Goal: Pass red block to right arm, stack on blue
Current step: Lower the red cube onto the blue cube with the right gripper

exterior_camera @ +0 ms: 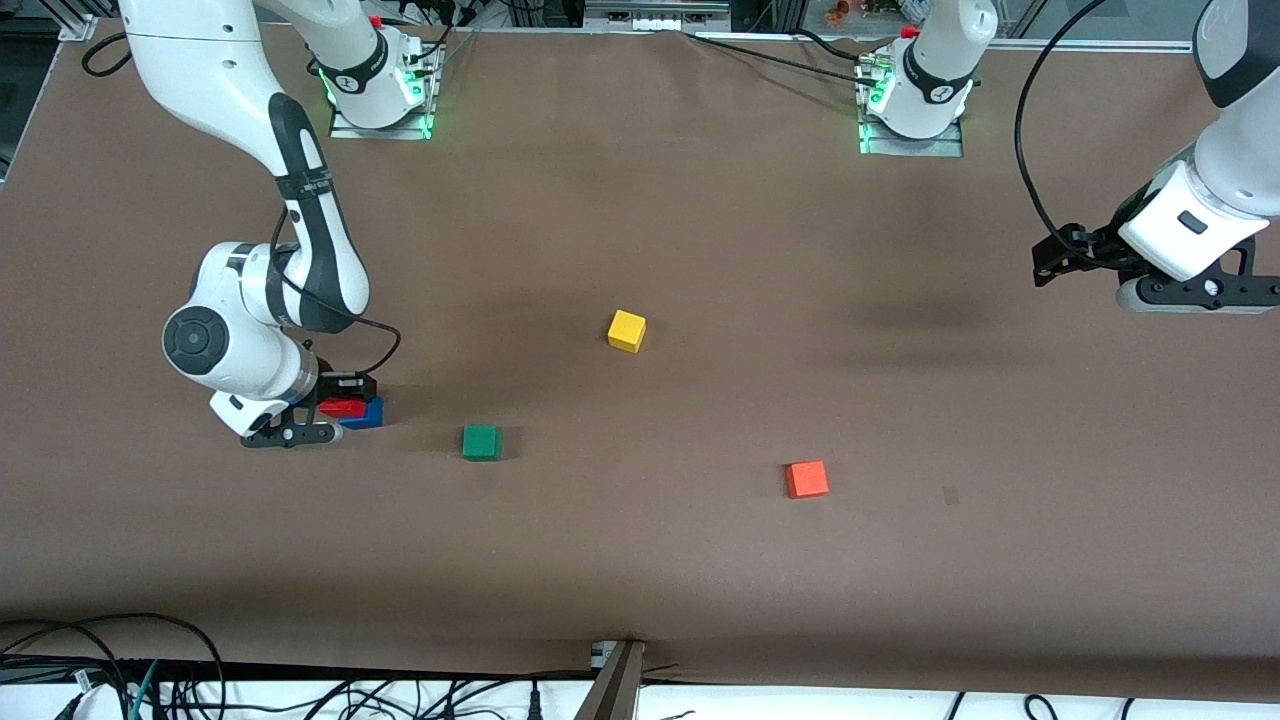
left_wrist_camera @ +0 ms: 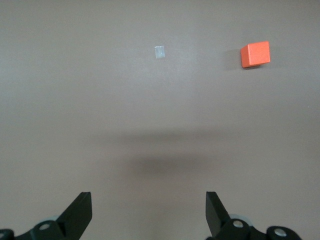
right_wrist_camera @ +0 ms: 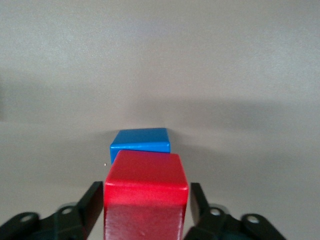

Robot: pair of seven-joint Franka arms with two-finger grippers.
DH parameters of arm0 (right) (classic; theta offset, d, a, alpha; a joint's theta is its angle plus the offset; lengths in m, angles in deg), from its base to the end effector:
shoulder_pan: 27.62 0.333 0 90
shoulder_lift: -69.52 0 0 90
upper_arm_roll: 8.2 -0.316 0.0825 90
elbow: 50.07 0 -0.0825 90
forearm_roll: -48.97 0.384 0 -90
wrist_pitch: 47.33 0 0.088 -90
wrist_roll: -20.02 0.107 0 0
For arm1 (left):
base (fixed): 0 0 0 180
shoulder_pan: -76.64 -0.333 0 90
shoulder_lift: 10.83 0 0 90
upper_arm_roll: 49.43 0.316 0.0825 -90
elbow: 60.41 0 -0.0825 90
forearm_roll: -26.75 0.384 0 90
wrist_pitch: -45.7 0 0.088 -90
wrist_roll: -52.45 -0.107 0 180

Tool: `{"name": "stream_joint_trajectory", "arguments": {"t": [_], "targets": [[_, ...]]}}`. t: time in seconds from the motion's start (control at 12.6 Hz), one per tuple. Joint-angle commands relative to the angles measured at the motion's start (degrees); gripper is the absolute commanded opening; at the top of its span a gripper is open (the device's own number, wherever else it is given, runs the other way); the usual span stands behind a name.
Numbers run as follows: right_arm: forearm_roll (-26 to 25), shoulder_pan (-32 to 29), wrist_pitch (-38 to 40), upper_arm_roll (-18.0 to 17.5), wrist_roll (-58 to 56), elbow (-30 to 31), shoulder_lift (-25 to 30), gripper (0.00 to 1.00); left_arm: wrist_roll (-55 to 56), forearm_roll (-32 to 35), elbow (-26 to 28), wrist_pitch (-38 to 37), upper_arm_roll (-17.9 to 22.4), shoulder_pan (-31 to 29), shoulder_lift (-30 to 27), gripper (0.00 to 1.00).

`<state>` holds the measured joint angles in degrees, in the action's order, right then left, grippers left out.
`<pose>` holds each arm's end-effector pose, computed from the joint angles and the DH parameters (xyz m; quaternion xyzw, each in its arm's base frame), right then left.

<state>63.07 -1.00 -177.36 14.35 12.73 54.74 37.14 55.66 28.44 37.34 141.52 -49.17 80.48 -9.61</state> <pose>0.6353 0.0673 0.2367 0.9985 0.0399 -0.0356 0.0125 0.5624 -0.0323 0.5572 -0.9995 0.0051 0.0266 0.0163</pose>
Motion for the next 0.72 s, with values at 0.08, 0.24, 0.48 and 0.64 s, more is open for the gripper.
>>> {"name": "stream_joint_trajectory", "arguments": {"t": [0.08,0.24,0.48,0.64], "targets": [[-1.1,-0.2,-0.5,-0.2,0.8,1.1,1.6,1.0,0.7,1.2,0.2,-0.5,-0.6,-0.2,-0.4,1.0],[-1.1,-0.1,-0.5,-0.2,0.4,0.7,1.7,1.0,0.7,1.2,0.2,-0.7,-0.6,-0.3,-0.5,1.0],[-1.2,-0.2,0.6,-0.1,-0.2,-2.1,1.8,1.0,0.8,1.4,-0.7,-0.8,-0.6,0.1,-0.2,1.0],[-1.2,-0.3,3.5,0.6,-0.2,-5.1,1.8,1.0,0.7,1.4,-0.8,-0.8,-0.6,0.2,-0.2,1.0]]}}
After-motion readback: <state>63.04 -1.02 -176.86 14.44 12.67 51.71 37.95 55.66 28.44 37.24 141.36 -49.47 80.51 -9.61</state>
